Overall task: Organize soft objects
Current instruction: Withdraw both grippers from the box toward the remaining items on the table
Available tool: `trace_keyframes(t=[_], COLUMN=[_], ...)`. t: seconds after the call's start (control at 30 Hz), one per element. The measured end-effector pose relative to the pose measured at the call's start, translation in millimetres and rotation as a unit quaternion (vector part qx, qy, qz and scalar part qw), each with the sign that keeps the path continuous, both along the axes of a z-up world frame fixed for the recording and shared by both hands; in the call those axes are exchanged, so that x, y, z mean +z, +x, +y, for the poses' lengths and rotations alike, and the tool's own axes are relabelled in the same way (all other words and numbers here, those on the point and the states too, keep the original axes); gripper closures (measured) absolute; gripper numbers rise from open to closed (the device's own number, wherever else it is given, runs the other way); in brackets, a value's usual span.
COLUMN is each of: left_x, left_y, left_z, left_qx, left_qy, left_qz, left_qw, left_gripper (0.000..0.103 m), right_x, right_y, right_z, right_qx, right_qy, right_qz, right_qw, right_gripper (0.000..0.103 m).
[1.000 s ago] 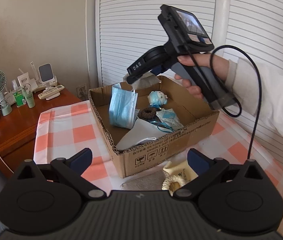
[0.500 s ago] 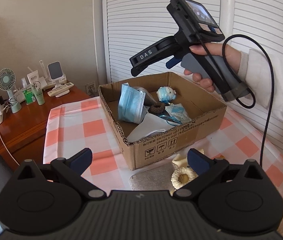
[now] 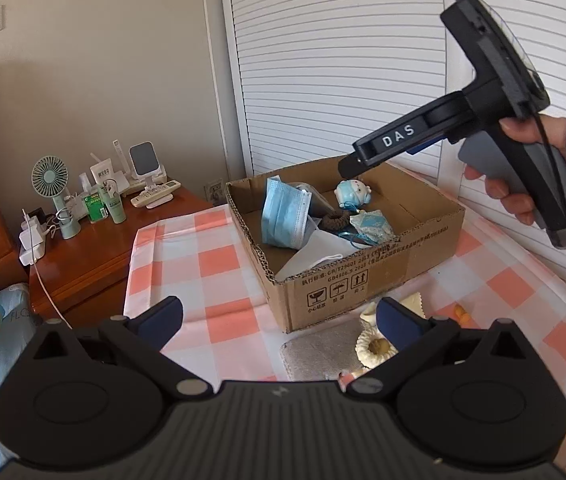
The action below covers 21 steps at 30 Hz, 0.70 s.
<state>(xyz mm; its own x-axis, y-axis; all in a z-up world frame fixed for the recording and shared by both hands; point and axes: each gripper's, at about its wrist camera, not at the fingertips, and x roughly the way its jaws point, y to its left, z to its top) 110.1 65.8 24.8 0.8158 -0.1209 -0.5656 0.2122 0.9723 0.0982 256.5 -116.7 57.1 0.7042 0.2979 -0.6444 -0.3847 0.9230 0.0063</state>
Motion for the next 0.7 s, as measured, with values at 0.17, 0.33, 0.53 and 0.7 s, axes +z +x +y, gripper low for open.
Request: trace_keyframes(t=[0.17,0.33,0.53,0.7], left_x=[-3,-9,-21,-32], left_y=[-13,-22,-24,-20], left_z=[-8,-15,-21,-29], left_qx=[-0.002,-0.001,0.007,0.003], left_qy=[-0.002,-0.007,-0.019,-0.015], left_qz=[0.005,0.013,0.036,0.049], left_qw=[1.0000,0.9999,0.9992,0.9987], left_gripper=[0.001,0.001,0.001,0.001], right_x=[-7,-31,-65,-83], right_y=[-35,-72,-107,-128], right_z=[-18,-32,-46,-57], right_qx=[0.003,0.000,-0.008,-0.022], right_qy=[0.020,0.022,0.020,0.011], right_qz=[-0.001,0.002,0.023,0.025], right_qw=[1.000,1.000,1.000,0.999], right_gripper=[0.000,0.000,0.000,0.000])
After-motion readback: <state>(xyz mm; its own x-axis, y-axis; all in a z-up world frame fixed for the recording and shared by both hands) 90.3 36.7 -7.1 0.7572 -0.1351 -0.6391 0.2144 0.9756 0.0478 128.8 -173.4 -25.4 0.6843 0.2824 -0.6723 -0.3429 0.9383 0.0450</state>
